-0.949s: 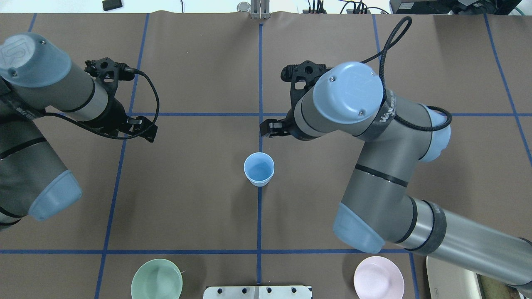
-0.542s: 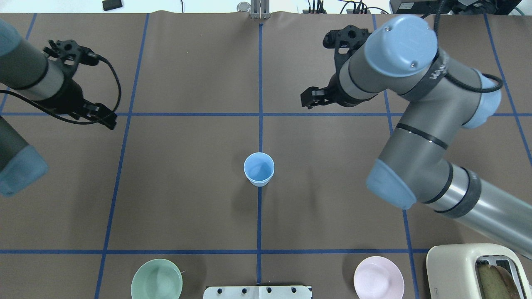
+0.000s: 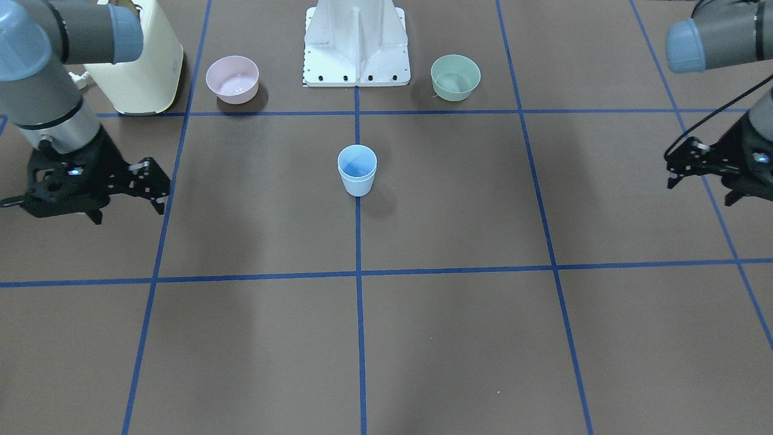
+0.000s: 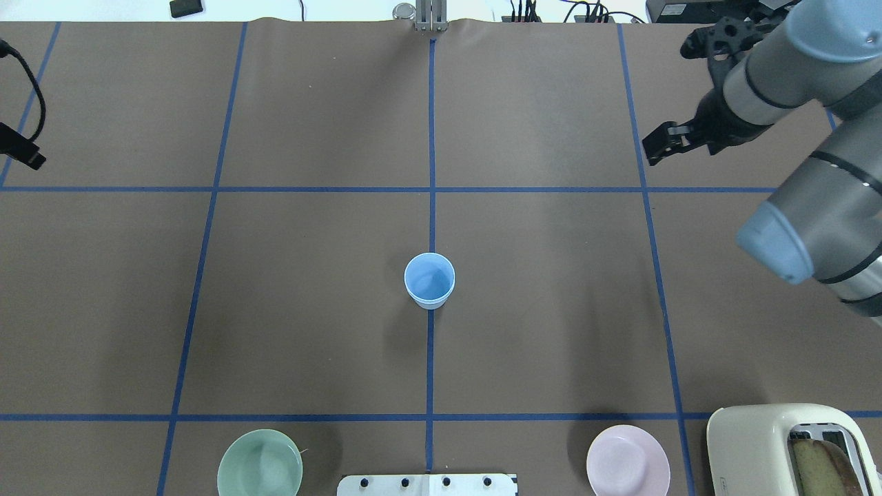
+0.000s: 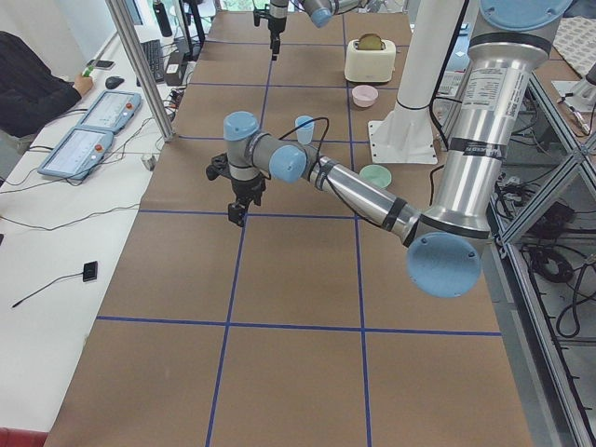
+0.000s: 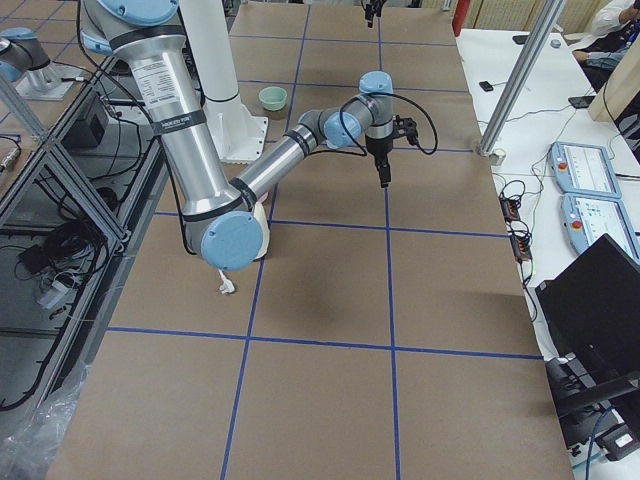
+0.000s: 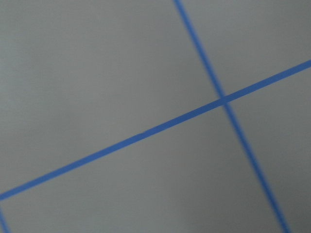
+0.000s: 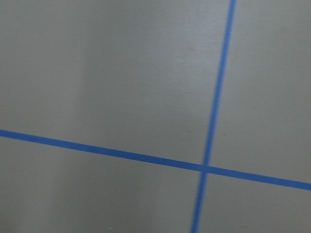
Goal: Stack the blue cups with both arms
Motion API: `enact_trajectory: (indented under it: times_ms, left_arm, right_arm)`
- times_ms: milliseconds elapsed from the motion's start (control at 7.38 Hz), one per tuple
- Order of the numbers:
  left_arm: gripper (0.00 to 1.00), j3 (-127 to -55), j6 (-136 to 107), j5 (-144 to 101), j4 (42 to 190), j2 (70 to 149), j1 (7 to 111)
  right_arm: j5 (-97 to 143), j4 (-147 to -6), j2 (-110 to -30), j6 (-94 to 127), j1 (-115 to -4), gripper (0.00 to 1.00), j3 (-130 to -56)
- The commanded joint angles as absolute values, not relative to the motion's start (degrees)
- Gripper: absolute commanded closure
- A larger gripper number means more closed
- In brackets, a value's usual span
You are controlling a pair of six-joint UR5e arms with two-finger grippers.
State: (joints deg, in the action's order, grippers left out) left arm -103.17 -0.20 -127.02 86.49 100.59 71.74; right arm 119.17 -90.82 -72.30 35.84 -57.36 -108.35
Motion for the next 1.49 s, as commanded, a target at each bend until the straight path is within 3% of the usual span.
enact_trajectory:
  times_ms: [0,136,407,678,949,1356]
  left_arm:
    - [0.03,-98.02,7.89,-128.67,86.48,100.37,77.85]
    - [0.03,-95.74,10.26,-129.80,86.48,100.37,80.22]
    - [0.02,-91.95,13.43,-132.88,87.01,98.98,83.74]
    - [0.02,-90.54,13.27,-132.54,86.57,97.82,87.60]
    - [0.02,-87.73,12.48,-132.54,83.09,97.82,93.23]
    - [0.02,-89.46,12.48,-132.89,82.09,93.70,95.54]
  right_arm:
    - [127.32,-90.88,-80.12,21.34,-69.29,0.00,-107.85]
    - [130.49,-91.14,-82.24,15.53,-75.52,0.00,-105.58]
    - [141.71,-90.62,-83.58,6.12,-87.57,0.00,-94.37]
    - [139.59,-90.27,-83.50,0.62,-92.18,0.00,-86.60]
    - [135.36,-90.35,-83.93,0.53,-93.60,0.00,-84.82]
    - [134.74,-90.26,-85.95,0.53,-93.69,0.00,-85.78]
